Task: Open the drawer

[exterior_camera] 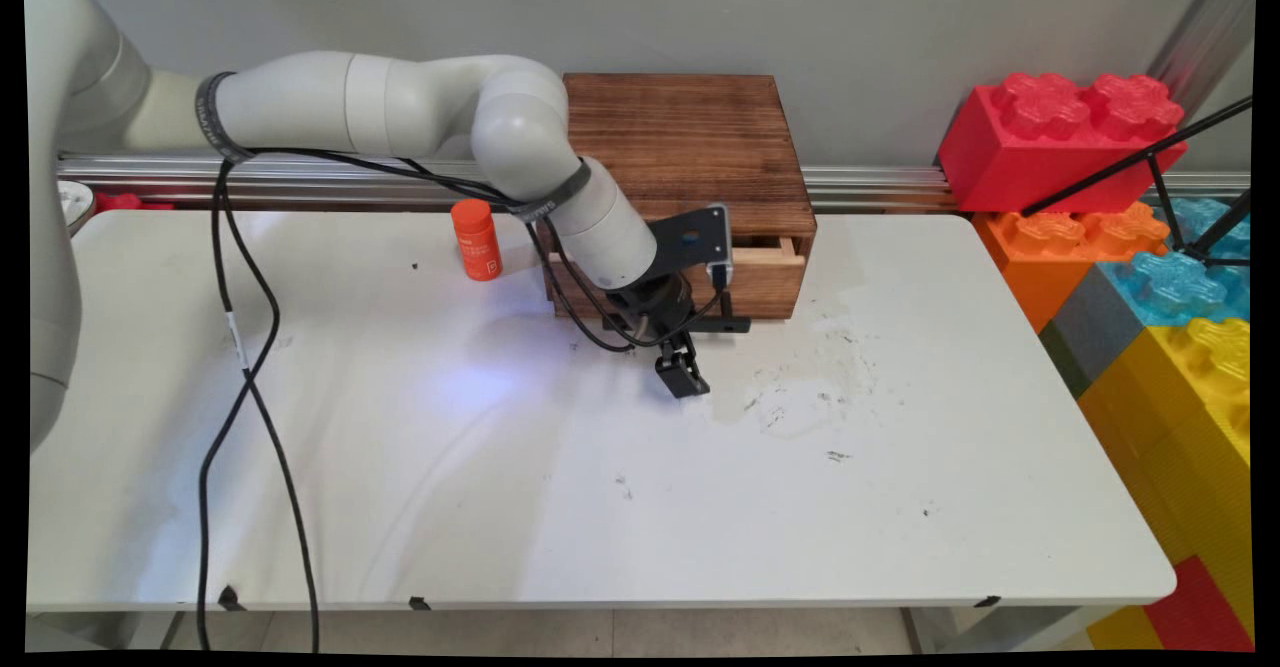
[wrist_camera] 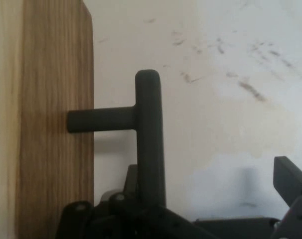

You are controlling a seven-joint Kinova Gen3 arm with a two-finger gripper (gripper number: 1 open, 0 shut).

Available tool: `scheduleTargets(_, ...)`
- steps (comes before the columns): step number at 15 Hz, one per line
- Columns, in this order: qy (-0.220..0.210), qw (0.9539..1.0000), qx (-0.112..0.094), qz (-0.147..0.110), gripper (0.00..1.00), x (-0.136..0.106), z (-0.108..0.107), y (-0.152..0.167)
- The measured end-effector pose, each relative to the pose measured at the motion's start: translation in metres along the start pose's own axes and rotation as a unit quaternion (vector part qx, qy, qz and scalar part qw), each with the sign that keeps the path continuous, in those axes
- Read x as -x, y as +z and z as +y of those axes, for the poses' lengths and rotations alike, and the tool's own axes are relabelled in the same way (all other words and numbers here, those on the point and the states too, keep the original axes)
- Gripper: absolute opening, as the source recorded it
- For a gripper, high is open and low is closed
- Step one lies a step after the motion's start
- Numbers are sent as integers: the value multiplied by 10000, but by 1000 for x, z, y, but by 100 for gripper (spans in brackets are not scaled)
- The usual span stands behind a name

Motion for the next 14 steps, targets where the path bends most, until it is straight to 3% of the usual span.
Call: scheduleTargets(14, -31, 9998, 212, -20, 100, -6, 61, -22)
